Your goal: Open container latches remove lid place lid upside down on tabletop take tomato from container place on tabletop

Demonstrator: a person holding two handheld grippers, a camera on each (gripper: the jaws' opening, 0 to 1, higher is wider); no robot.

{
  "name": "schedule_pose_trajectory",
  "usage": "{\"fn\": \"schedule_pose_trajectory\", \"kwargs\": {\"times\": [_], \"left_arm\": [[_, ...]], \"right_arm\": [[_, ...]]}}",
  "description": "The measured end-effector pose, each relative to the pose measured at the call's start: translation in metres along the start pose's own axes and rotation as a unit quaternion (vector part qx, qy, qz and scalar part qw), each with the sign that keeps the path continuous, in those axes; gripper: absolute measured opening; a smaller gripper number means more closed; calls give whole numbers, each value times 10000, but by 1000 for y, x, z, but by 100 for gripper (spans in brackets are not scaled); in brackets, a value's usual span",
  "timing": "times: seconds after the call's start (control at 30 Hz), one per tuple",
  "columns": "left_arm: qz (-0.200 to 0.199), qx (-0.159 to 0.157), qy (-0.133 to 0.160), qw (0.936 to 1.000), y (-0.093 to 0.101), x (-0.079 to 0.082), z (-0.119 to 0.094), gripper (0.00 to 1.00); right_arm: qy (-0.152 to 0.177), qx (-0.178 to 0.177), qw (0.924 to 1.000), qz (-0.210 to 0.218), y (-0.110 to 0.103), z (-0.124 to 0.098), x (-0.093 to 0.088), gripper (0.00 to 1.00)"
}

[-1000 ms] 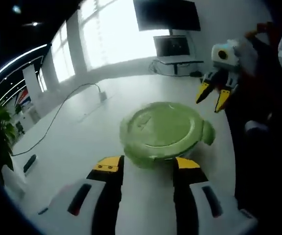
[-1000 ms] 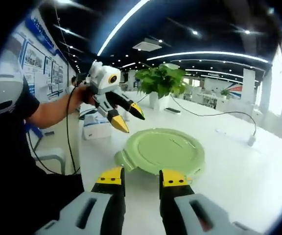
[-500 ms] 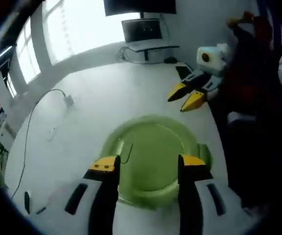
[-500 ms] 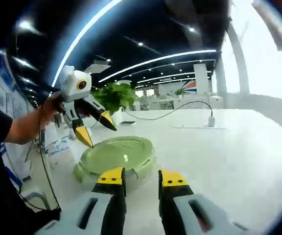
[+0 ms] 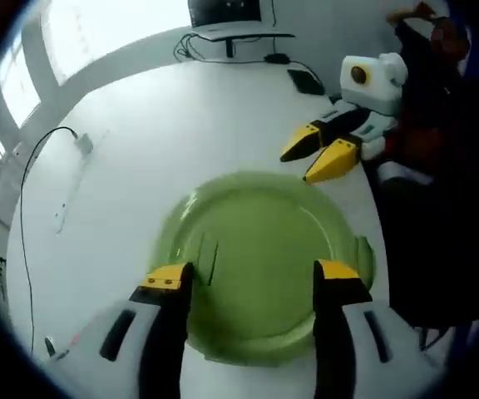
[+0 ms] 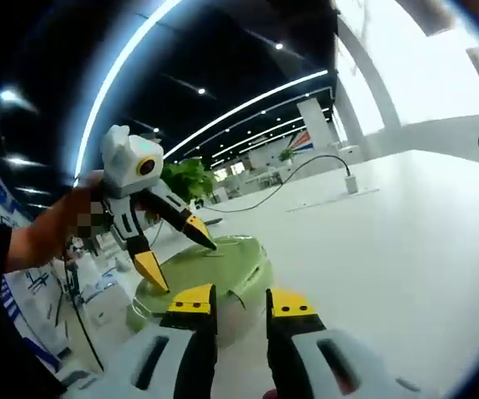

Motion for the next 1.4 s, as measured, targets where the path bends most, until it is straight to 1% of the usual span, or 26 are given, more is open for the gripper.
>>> {"fn": "schedule_pose_trajectory", "kwargs": {"times": [0.03, 0.07, 0.13, 0.17, 0.23, 0.3, 0.37, 0.4, 0.47, 0.53, 0.6, 0.67, 0.7, 0.77, 0.8, 0.83, 0.87, 0.9, 0.97, 1.0, 1.1, 1.13, 1.17, 1.2, 1.37, 1.4], "left_arm": [[110, 7, 4, 9999, 0, 2, -1, 62], [264, -23, -62, 9996, 0, 3, -3, 63], [182, -342, -123, 9992, -6, 3, -2, 63], [340, -324, -56, 9989, -7, 6, -3, 65], [572, -343, -360, 9971, -5, 5, -5, 67], [565, -370, -510, 9964, -1, 12, -2, 68], [540, -369, -502, 9966, 0, 16, -1, 69], [439, -455, -414, 9971, 2, 18, 1, 69], [388, -350, -443, 9977, 3, 18, 2, 68], [413, -322, -389, 9979, 4, 17, 3, 67], [413, -332, -351, 9980, 5, 16, 4, 67], [421, -332, -361, 9979, 6, 18, 5, 67], [429, -330, -391, 9978, 7, 19, 5, 67], [454, -324, -476, 9973, 8, 22, 5, 67], [474, -329, -511, 9970, 8, 23, 6, 66], [493, -325, -542, 9968, 8, 23, 6, 66], [526, -325, -563, 9965, 8, 24, 7, 65], [546, -329, -565, 9964, 7, 24, 7, 65], [552, -332, -569, 9963, 7, 24, 7, 65], [554, -332, -577, 9962, 8, 24, 7, 65], [571, -335, -594, 9960, 8, 25, 8, 65], [599, -343, -585, 9959, 8, 25, 8, 65], [605, -348, -572, 9959, 8, 25, 8, 65], [609, -352, -553, 9960, 8, 25, 8, 65], [616, -366, -445, 9964, 7, 23, 9, 64], [611, -362, -438, 9965, 7, 23, 9, 63]], "right_arm": [[145, 38, 9996, 248, -2, 1, 0, 20], [148, 118, 9983, 557, -2, 2, -1, 20], [165, 309, 9934, 1091, -2, 4, -2, 19], [163, 327, 9913, 1262, -2, 5, -3, 19], [205, 247, 9904, 1346, 0, 5, -4, 19], [222, 63, 9887, 1482, 3, 4, -7, 19], [228, 14, 9828, 1831, 6, 4, -10, 19], [239, 74, 9806, 1942, 8, 4, -11, 18], [258, 84, 9757, 2174, 10, 4, -13, 18], [323, 167, 9650, 2597, 12, 8, -16, 18], [364, 265, 9504, 3077, 12, 14, -19, 19], [372, 377, 9297, 3644, 13, 19, -21, 21], [463, 429, 9221, 3818, 12, 22, -22, 21], [514, 532, 8883, 4533, 11, 28, -22, 20], [642, 593, 8761, 4741, 10, 32, -21, 18], [642, 663, 8629, 4968, 8, 34, -20, 17], [747, 595, 8397, 5347, 8, 38, -20, 16], [814, 667, 8232, 5580, 6, 41, -21, 16], [921, 581, 8190, 5634, 5, 44, -20, 16], [953, 503, 8190, 5636, 3, 44, -19, 16], [1108, 327, 8039, 5834, -1, 46, -19, 16], [1134, 286, 8029, 5846, -3, 45, -19, 16], [1236, 273, 7924, 5968, -4, 46, -20, 16], [1257, 280, 7903, 5990, -5, 46, -21, 16], [1406, 337, 7880, 5984, -6, 46, -23, 14], [1428, 313, 7978, 5849, -6, 46, -22, 14]]}}
Point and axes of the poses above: the point that each gripper's makers call its tool centre point, and the gripper's own axes: z roughly forward along the fingers, y roughly to its right, x roughly out of its top, the point moved 9 cm from there along -z, roughly backward along the fingers, and after that the axes turned 12 degrees about -y, right-handed, at the moved point
